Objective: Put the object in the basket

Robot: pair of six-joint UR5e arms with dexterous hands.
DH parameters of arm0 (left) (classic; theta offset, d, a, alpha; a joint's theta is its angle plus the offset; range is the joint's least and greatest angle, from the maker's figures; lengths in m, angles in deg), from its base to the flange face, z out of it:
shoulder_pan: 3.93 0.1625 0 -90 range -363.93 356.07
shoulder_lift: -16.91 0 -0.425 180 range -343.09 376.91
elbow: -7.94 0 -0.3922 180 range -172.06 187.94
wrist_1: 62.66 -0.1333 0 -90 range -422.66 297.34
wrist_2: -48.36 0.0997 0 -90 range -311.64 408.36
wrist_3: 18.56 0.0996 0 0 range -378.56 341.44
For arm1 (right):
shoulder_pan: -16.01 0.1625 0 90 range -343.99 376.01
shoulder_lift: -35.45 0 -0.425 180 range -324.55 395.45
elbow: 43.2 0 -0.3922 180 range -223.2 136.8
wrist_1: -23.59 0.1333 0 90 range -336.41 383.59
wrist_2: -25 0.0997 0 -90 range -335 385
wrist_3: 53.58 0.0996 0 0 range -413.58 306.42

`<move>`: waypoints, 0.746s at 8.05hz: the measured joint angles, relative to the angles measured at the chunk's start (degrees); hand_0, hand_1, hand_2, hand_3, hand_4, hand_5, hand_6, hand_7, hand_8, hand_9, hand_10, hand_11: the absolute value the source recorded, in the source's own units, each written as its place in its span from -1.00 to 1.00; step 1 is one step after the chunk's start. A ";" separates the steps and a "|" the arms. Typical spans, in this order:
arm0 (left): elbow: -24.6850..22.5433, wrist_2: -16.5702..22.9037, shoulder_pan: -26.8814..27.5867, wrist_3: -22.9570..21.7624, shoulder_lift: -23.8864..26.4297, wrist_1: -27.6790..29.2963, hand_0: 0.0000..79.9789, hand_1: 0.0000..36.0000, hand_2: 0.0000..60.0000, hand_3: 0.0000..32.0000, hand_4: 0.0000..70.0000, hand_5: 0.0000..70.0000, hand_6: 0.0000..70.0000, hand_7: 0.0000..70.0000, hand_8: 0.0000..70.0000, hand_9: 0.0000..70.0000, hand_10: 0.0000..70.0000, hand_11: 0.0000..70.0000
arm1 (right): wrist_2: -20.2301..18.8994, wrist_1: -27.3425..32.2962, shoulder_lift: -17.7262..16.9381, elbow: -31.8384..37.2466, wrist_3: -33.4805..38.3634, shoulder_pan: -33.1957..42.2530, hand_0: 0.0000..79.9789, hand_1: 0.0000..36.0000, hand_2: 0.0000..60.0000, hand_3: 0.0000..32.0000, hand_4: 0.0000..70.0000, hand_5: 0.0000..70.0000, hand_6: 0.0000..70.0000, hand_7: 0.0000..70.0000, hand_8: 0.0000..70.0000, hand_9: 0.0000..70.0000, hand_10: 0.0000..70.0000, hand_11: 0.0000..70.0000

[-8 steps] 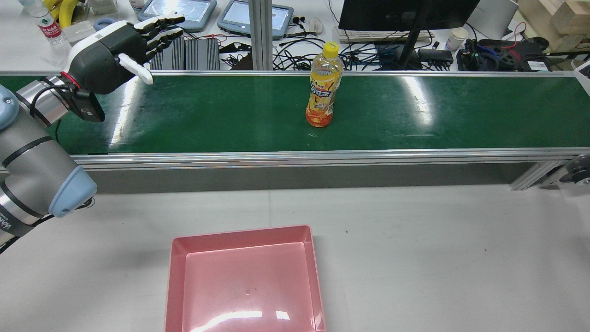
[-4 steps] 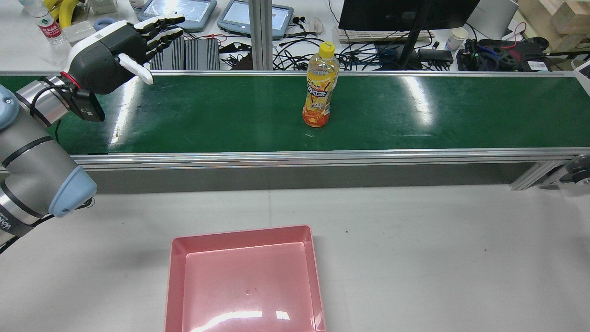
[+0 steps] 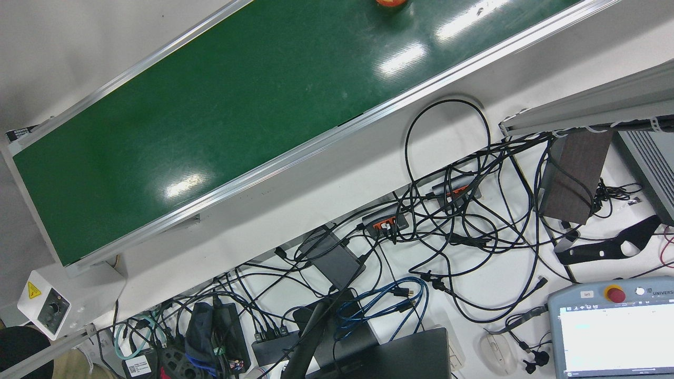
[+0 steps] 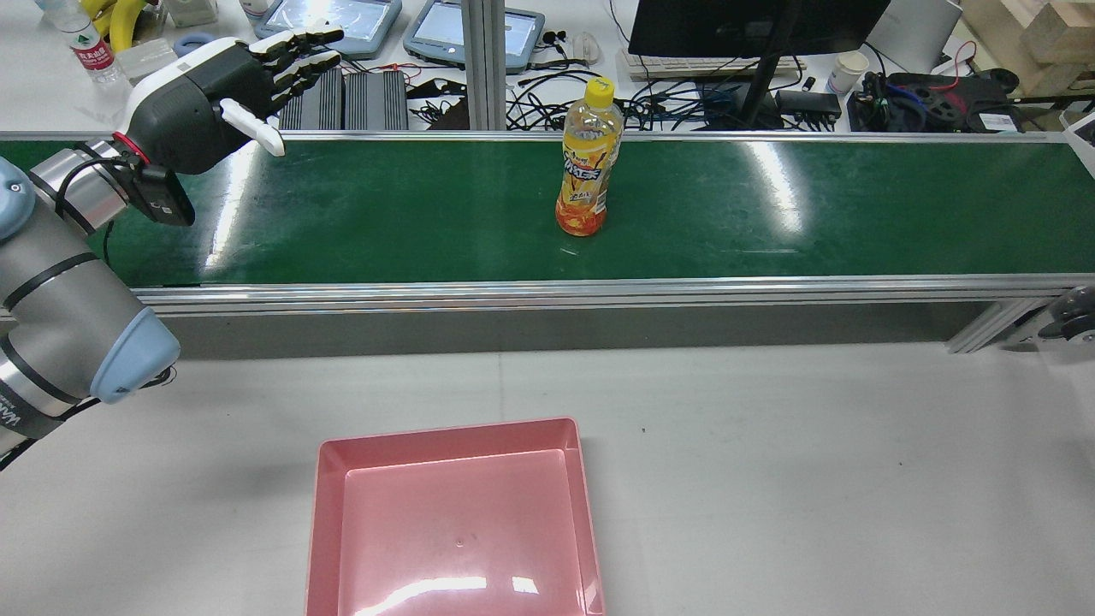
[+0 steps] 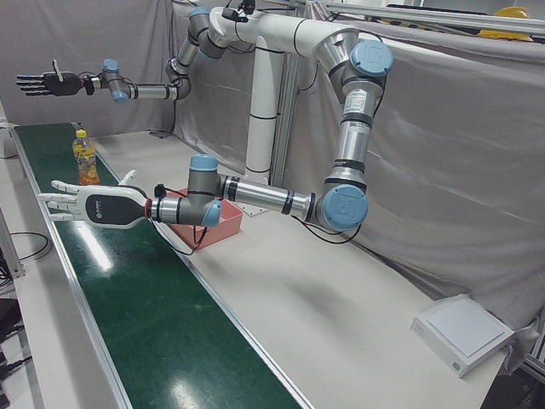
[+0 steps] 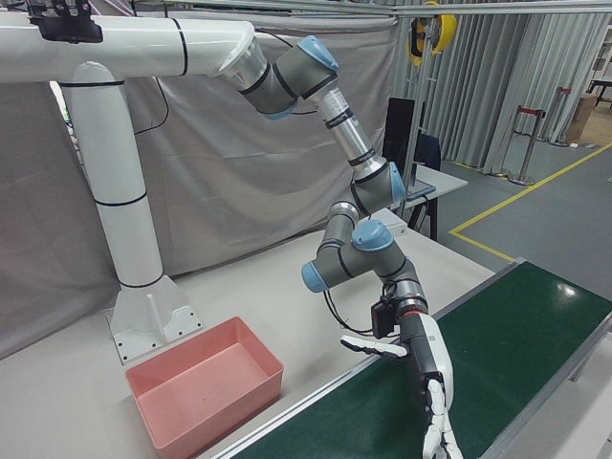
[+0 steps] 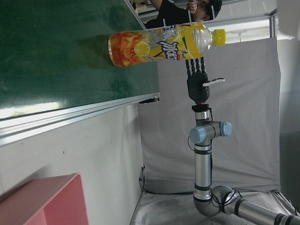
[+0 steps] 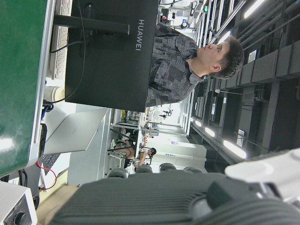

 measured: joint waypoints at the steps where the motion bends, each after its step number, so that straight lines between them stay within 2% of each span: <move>1: -0.04 0.00 0.00 -0.02 0.00 0.00 0.47 -0.90 -1.00 -0.88 -0.63 -0.57 -0.99 -0.98 -0.79 -0.73 -0.99 -0.96 | 0.00 0.00 0.00 0.00 0.01 0.00 -1.00 -1.00 -1.00 -1.00 -1.00 -1.00 -1.00 -1.00 -1.00 -1.00 -1.00 -1.00; 6: -0.11 0.00 0.00 -0.03 0.00 0.00 0.45 -0.91 -1.00 -0.86 -0.63 -0.55 -0.99 -0.98 -0.80 -0.73 -0.99 -0.96 | 0.00 0.00 0.00 0.00 -0.02 0.00 -1.00 -1.00 -1.00 -1.00 -1.00 -1.00 -1.00 -1.00 -1.00 -1.00 -1.00 -1.00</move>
